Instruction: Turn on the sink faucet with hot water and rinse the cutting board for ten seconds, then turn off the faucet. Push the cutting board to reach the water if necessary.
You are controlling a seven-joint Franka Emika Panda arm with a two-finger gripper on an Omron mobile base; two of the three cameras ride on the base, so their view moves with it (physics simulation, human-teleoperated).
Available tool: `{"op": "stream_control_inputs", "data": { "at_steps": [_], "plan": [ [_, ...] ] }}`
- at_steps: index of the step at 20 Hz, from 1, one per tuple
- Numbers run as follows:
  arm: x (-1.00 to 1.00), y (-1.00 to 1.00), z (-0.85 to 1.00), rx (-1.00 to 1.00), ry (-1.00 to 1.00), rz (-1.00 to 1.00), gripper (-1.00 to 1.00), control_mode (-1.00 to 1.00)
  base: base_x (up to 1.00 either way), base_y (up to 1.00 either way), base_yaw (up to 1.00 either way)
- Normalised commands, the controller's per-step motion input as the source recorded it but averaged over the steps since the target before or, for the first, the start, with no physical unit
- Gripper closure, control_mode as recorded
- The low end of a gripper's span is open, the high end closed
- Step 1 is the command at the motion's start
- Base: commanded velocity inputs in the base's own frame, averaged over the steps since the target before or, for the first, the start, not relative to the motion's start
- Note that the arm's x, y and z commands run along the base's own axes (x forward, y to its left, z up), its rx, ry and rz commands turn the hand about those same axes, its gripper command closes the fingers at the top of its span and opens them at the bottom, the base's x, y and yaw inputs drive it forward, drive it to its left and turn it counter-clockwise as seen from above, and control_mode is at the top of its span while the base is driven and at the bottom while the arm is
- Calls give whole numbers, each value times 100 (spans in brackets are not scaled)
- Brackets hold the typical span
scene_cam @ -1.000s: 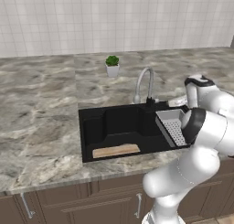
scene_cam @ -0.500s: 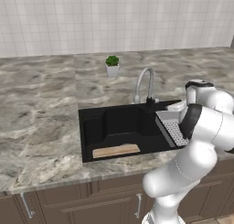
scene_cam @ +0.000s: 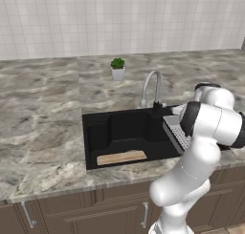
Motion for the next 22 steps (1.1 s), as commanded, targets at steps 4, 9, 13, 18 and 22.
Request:
{"op": "stream_control_inputs", "data": {
  "at_steps": [4,9,13,18,22],
  "plan": [
    [29,-6,0,7,-8,0,-100,-100,0,0,0],
    [18,-3,0,4,-5,0,-100,-100,0,0,0],
    [18,-13,0,7,-5,0,-100,-100,0,0,0],
    [16,-24,-2,7,-3,1,-100,-100,0,0,0],
    [18,-24,-1,6,-2,1,-100,-100,0,0,0]
  ]
}}
